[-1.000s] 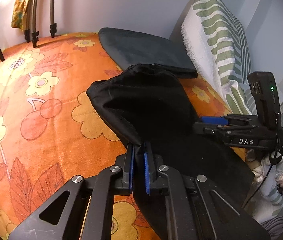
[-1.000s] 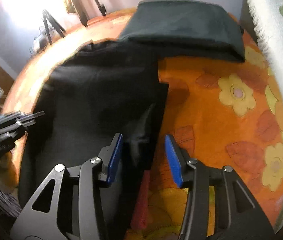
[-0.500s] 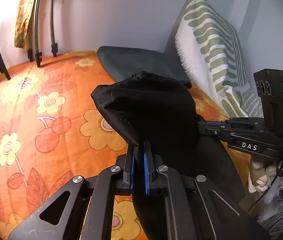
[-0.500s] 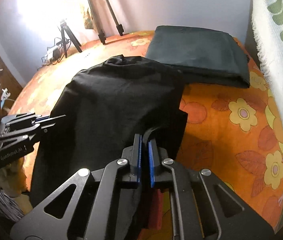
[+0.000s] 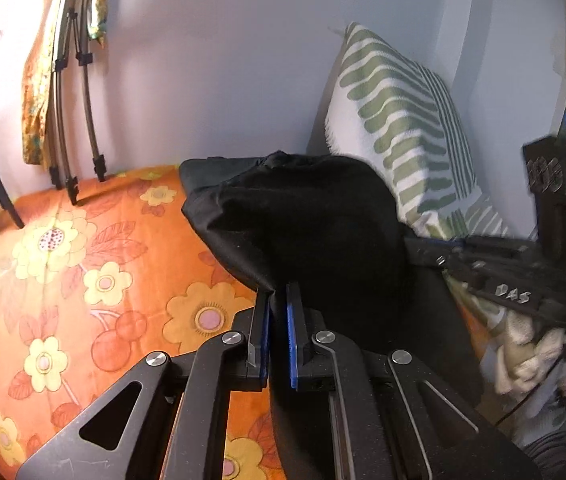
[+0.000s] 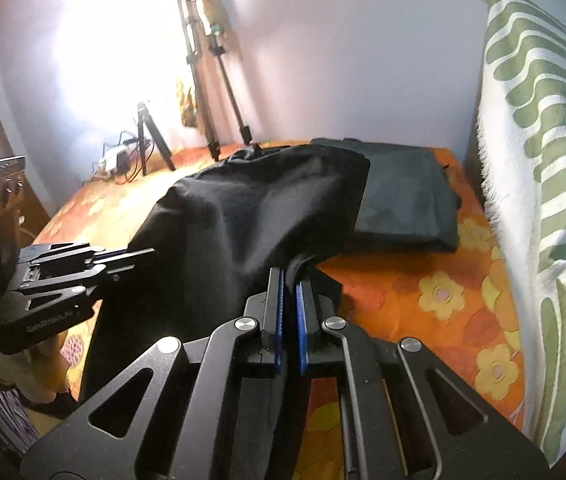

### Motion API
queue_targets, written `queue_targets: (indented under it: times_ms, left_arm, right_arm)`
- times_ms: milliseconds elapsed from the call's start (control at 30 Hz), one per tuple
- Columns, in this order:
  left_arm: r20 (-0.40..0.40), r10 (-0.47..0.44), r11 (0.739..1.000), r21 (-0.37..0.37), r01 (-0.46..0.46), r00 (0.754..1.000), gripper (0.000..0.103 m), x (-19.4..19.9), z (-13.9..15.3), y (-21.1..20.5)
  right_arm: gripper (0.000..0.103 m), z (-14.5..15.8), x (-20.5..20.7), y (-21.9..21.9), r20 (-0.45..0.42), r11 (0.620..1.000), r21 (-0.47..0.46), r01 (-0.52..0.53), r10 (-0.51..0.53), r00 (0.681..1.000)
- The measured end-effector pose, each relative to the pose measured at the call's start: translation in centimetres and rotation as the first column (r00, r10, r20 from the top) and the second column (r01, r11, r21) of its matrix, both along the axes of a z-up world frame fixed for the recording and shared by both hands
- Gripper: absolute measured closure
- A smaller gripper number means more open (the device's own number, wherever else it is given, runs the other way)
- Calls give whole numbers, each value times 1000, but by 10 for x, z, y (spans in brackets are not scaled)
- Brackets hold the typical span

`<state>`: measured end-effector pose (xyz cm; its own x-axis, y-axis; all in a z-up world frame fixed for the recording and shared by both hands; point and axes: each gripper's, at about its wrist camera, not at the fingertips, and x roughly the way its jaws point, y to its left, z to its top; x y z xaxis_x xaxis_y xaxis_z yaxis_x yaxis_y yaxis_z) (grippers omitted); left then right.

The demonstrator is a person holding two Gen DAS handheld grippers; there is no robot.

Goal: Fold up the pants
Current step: 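Lift the trousers with both grippers and fold them over onto themselves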

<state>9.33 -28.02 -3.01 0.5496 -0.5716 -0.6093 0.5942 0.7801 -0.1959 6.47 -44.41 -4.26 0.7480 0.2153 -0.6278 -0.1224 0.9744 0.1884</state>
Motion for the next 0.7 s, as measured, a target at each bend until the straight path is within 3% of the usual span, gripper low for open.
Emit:
queue_targets:
  times_ms: [133, 267, 333, 367, 467, 567, 700]
  left_arm:
    - [-25, 31, 998, 47, -30, 999, 98, 6, -18, 7]
    - [-101, 106, 985, 146, -91, 989, 98, 26, -60, 18]
    - [-134, 141, 981, 153, -120, 981, 98, 36, -73, 27]
    - [-144, 150, 980, 155, -128, 978, 98, 39, -77, 31]
    - [-146, 147, 979, 160, -124, 978, 97, 41, -82, 34]
    - [-143, 143, 980, 158, -120, 979, 98, 40, -84, 34]
    - [-158, 135, 982, 149, -112, 978, 98, 45, -88, 35]
  right_arm:
    - [97, -41, 29, -8, -120, 995, 104, 8, 4, 993]
    - [88, -97, 63, 3, -262, 996, 92, -4, 28, 965]
    - [82, -108, 69, 7, -262, 998, 54, -14, 28, 965]
    - [71, -110, 70, 9, -257, 999, 32, -24, 31, 966]
    - [52, -113, 75, 6, -251, 999, 18, -42, 46, 967]
    - [44, -119, 84, -1, -264, 999, 31, -36, 43, 963]
    - [38, -120, 97, -7, -229, 988, 129, -82, 110, 967]
